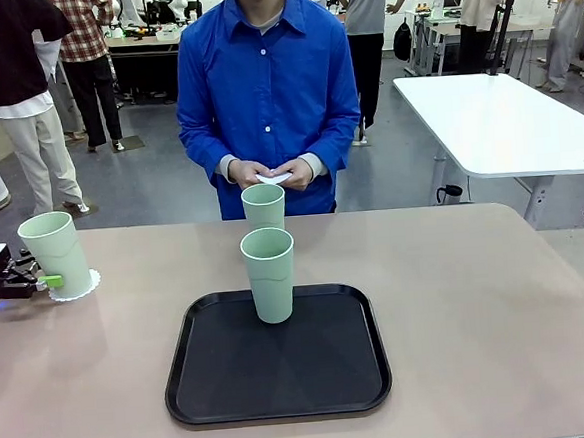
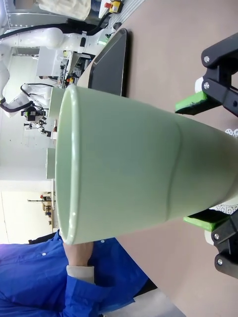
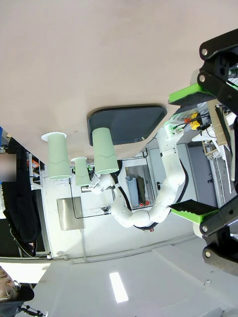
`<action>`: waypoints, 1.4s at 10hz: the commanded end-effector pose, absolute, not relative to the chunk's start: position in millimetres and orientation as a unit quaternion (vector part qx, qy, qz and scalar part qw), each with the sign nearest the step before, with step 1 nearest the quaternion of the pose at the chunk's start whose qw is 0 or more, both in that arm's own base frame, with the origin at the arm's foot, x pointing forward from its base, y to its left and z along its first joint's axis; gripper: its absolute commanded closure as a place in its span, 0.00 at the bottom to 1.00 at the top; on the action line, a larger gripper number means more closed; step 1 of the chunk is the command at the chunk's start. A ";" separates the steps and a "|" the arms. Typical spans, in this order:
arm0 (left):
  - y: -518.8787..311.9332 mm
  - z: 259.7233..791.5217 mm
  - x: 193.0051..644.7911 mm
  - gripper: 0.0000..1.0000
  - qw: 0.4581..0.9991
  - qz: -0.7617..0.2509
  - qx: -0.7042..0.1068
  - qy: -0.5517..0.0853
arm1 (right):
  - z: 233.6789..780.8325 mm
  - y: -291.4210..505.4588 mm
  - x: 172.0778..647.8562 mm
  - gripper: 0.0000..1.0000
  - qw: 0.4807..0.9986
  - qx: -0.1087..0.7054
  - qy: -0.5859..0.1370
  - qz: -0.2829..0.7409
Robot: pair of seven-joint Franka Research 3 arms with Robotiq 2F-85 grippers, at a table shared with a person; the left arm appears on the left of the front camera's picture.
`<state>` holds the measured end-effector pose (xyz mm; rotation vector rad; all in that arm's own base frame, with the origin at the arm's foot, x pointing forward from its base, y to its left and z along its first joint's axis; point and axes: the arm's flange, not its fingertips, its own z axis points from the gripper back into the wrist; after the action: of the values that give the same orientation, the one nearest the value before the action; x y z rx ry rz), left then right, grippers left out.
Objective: Place coasters on the table and set cups on them.
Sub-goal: Take one Reusable plastic cup from the Flat Tray and place it on a coaster set by the human.
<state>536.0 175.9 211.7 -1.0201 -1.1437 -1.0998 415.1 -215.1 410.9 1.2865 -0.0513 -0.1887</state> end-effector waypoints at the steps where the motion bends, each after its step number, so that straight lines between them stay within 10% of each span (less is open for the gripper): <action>1: 181.2 215.3 539.4 0.00 0.582 -0.474 -0.460 -0.475 | 410.8 -214.3 414.3 0.00 0.793 0.602 -0.023 -0.087; 14: 208.0 228.6 541.7 0.00 0.586 -0.468 -0.450 -0.485 | 410.8 -214.3 414.3 0.00 0.793 0.602 -0.023 -0.087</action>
<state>539.5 200.4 224.9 -1.0189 -1.1525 -1.0928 415.1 -215.1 410.9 1.2865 -0.0513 -0.1886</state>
